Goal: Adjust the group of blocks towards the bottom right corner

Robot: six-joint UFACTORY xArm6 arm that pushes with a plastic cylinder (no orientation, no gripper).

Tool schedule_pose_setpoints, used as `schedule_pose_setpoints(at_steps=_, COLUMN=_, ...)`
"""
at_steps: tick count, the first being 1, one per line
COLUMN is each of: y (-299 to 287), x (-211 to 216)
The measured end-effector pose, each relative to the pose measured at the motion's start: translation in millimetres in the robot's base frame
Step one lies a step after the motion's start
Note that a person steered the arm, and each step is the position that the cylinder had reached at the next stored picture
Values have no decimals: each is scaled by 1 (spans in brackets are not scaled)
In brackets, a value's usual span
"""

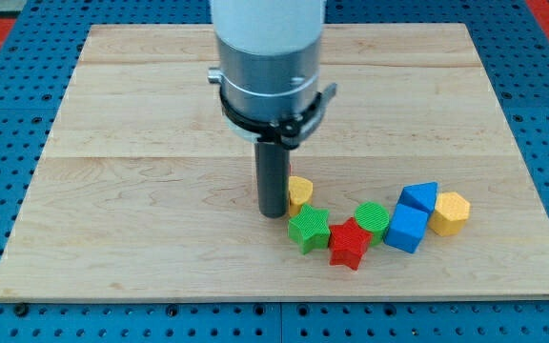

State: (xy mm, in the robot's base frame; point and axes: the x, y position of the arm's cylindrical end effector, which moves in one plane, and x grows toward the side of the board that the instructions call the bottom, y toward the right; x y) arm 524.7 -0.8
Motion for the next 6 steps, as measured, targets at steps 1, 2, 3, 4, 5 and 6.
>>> schedule_pose_setpoints(at_steps=1, y=1, x=0)
schedule_pose_setpoints(at_steps=2, y=29, x=-2)
schedule_pose_setpoints(at_steps=3, y=38, x=-6)
schedule_pose_setpoints(at_steps=4, y=-12, x=-7)
schedule_pose_setpoints(at_steps=5, y=-36, x=-24)
schedule_pose_setpoints(at_steps=6, y=1, x=-59)
